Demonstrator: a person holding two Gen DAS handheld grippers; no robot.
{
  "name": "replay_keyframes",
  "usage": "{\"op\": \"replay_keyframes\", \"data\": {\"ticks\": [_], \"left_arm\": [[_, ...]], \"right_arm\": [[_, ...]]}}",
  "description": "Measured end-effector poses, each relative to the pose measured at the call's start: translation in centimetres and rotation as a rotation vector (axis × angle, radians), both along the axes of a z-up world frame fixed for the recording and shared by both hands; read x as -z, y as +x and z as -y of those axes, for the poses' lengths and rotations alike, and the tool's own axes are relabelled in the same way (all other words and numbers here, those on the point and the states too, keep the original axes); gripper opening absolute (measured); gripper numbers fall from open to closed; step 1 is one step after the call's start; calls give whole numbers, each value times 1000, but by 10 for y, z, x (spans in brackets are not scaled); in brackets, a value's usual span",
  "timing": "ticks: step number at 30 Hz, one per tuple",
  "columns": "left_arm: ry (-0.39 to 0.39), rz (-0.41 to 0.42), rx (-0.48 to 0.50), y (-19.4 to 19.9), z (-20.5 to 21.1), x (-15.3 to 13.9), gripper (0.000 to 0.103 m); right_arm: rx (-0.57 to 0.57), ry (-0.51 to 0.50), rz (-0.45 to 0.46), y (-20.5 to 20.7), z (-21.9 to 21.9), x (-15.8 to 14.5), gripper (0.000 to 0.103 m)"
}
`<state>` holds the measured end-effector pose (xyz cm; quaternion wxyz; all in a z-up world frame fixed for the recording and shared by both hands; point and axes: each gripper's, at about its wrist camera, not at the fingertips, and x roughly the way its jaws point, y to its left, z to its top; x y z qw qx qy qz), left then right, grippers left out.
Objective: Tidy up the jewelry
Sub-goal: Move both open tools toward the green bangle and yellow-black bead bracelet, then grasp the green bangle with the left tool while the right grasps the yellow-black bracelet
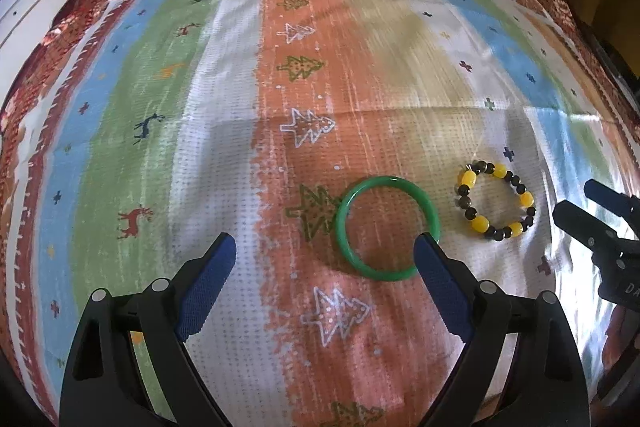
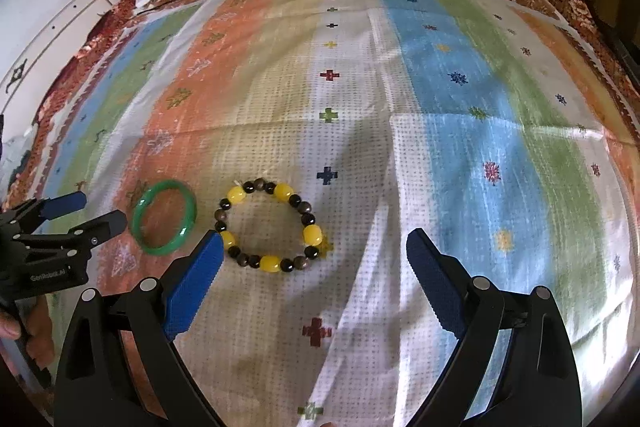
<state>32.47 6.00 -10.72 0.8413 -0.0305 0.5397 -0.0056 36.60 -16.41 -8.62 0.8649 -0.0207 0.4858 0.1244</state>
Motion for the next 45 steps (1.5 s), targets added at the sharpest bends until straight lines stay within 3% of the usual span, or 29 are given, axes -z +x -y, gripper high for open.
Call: {"op": "replay_keyframes", "data": {"ticks": [9,13,19,23,29,34,37,39,42,44,45], "left_arm": [[-45,-8,-9,11,-3,6,88],[-73,-25,-17,18,-6,13,88],[-53,-45,23,23,1,26,87],[-3,-51,43,27,5,33,77],[43,-40,57,28,6,36,65],[35,-35,90,25,7,36,51],[43,-34,85,24,5,36,39],[41,-37,93,24,6,36,27],[45,-42,120,21,13,35,8],[61,-40,125,21,15,35,7],[62,-41,125,20,15,34,7]], "right_arm": [[2,29,-37,17,2,19,93],[-6,-9,-24,19,-5,22,93],[-5,-28,-33,26,-9,30,93],[-1,4,-68,31,-10,37,93],[-20,-61,-50,28,-19,43,93],[-11,-100,-63,28,-18,45,78],[-6,-103,-74,27,-17,43,63],[-13,-114,-69,27,-17,42,42],[-21,-116,-68,25,-15,41,24],[-30,-118,-69,23,-16,41,12],[-36,-115,-74,22,-16,41,12]]}}
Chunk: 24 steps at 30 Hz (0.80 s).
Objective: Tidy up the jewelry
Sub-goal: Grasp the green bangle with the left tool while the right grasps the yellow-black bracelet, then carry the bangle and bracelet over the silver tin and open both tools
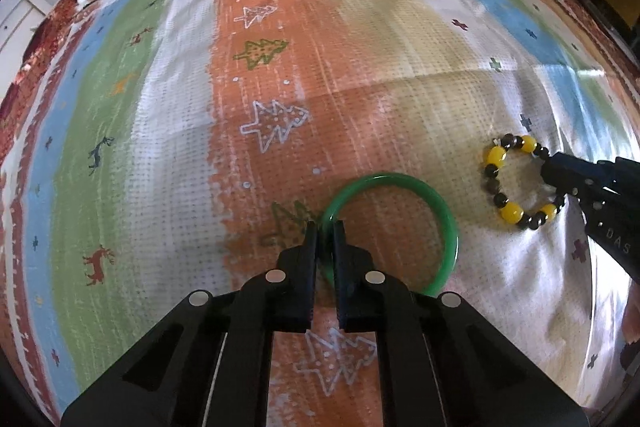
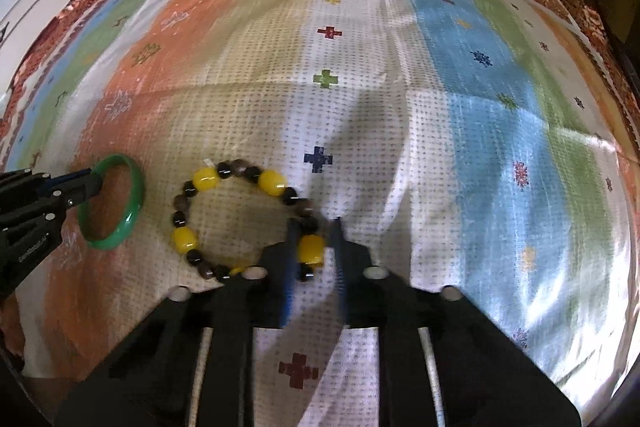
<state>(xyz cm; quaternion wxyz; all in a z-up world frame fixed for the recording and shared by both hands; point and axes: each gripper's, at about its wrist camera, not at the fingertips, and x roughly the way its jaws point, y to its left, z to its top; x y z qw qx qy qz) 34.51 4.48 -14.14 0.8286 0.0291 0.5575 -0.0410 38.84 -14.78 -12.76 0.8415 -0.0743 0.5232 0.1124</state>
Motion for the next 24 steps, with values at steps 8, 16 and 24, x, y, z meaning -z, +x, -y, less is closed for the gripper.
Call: {"op": "replay_keyframes", "data": {"ticks": [8,16,24], "left_arm": [[-35,31,-46,-6,-6,-24,7],[-43,57,-54,-25,-7,-44,7],[-65,105,-104,-44,-16,-70,8]], "right_arm": [[-14,59,-14,-13,0,-13,12],[-30,53,91,-40,-8,-51,12],[-39,71,133,-60,-4,-75,12]]}}
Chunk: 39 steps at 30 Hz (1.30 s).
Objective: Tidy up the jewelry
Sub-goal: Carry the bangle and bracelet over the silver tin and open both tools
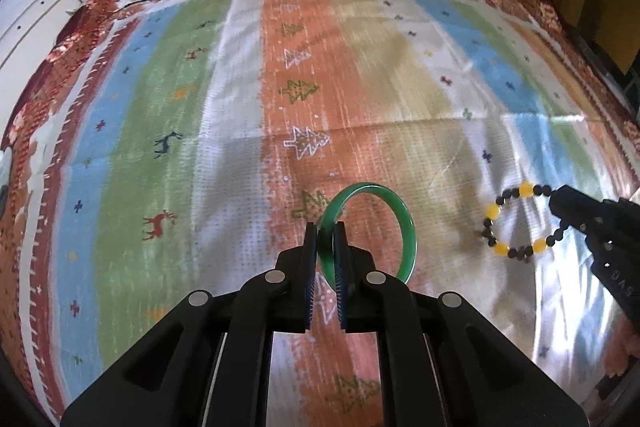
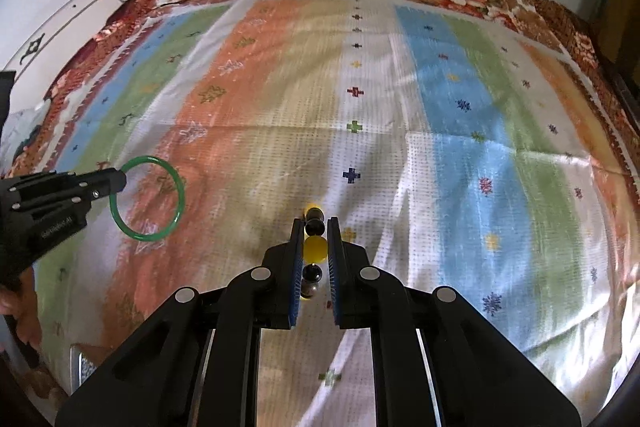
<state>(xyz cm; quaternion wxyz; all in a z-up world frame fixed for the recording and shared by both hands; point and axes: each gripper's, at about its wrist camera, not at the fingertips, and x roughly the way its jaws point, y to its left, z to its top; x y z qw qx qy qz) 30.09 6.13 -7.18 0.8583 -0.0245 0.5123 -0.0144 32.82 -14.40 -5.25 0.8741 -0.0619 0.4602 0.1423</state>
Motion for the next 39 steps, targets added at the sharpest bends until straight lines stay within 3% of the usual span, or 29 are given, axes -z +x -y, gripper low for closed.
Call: {"op": "replay_keyframes", "data": {"ticks": [17,39], "left_arm": [[-34,99,-5,-60,5,-45,8],[-45,163,23,-127,24,-61,8]], "right_arm": [[-81,34,159,-62,-5,-60,12],[-159,55,186,-124,-11,-68,12]]}}
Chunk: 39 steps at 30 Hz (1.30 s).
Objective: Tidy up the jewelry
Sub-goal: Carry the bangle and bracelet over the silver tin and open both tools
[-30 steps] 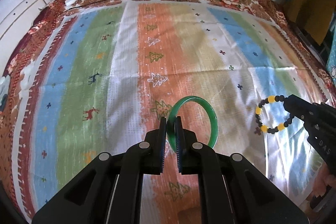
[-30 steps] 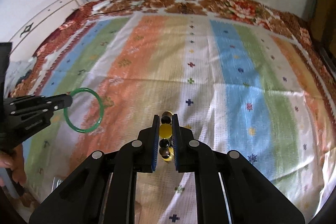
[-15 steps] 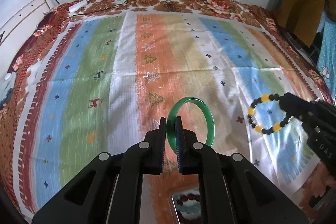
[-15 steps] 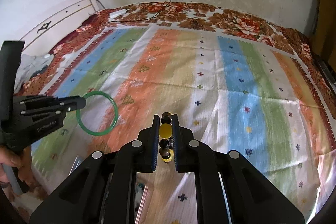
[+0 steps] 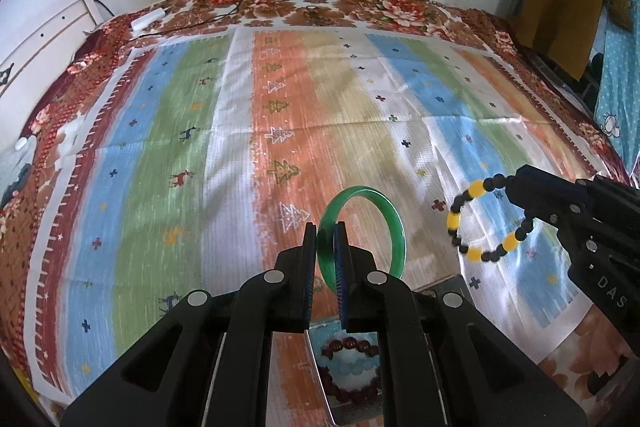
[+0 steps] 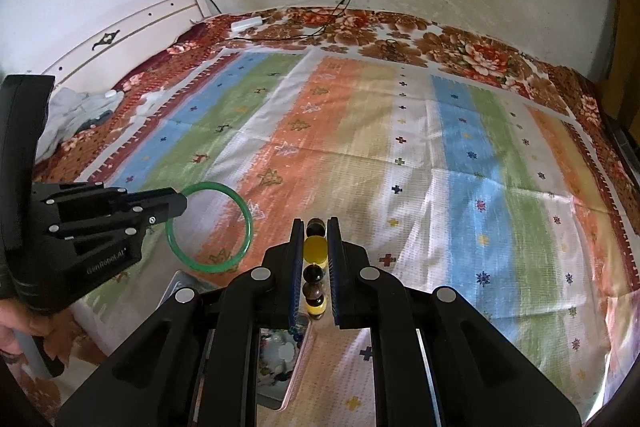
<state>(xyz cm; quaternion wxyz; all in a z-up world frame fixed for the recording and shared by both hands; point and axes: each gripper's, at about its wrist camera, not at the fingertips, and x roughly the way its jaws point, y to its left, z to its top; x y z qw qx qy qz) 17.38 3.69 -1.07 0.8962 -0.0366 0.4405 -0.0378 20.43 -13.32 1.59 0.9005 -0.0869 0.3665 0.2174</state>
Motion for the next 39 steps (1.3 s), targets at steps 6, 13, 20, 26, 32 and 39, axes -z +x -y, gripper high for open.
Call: {"op": "replay_keyframes", "data": {"ticks": [6,13,20,26,32,39], "left_arm": [[-20,21,2,-11,0,-5,8],[-26,27,10,-20,0,-6,8],[-20,30,23,-33,5,-4,9],[-3,23,36,-48,12,2,9],[9,-3,51,-59,19,9,9],[11,-38,40,-70,19,18,20]], "right_arm": [[-36,-9,2,-11,-6,-6,12],[-74,7,-1,-25,-9,-10,12],[-102,4,-33,-36,-12,0,12],[-110,4,-62,-44,-9,10,12],[-105,9,-85,-50,-5,19,12],[-87,32,-75,-57,7,24,50]]}}
